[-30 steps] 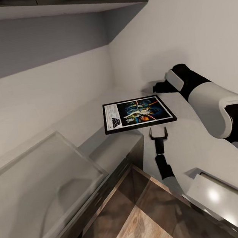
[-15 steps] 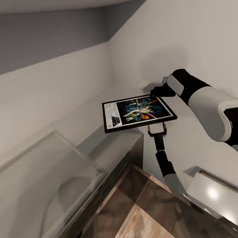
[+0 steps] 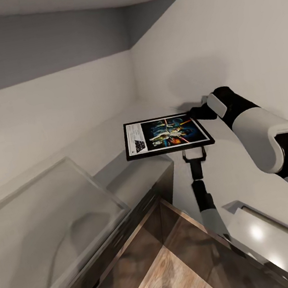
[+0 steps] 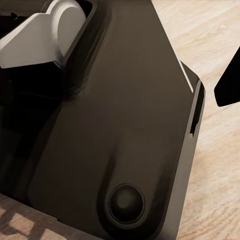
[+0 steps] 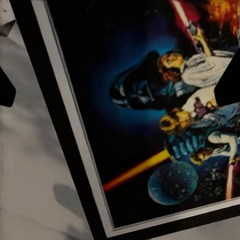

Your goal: Pick up the poster from the kitchen countertop and hang it on one of the wall nails in the kitchen.

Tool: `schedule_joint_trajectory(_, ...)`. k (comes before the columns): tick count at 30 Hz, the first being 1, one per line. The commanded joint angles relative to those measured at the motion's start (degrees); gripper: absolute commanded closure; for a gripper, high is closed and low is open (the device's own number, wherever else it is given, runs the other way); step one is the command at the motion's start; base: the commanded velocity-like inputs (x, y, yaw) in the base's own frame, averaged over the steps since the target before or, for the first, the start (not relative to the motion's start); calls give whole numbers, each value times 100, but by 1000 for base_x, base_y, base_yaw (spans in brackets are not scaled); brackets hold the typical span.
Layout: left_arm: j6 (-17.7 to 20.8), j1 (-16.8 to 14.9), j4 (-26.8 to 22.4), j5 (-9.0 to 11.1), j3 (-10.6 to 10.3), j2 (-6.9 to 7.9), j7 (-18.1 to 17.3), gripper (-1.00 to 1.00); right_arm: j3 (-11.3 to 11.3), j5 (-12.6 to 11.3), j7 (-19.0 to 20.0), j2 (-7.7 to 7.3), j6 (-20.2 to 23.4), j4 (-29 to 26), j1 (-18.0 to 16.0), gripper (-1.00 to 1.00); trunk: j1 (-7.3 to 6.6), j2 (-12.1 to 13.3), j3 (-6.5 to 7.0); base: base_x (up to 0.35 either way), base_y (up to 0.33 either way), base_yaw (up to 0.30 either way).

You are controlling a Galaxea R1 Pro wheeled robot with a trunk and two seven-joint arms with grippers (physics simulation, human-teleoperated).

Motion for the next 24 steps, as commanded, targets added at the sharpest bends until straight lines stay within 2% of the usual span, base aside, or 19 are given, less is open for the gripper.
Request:
schedule_joint_trajectory(1,5,2,-6,-4,34,-2,-31,-100,-8,-62,-45,-2,18,-9,9,-100,0,-3,-4,0,0,0)
schedule_joint_trajectory(10,5,2,-6,-4,34,-2,-33,-100,0,-63,140,-10,14,-3,77,-100,0,-3,-4,0,0,0)
schedule_joint_trajectory(24,5,2,-6,-4,34,-2,-32,-100,1,-63,160,-11,14,-3,102,-100,0,-3,-18,0,0,0)
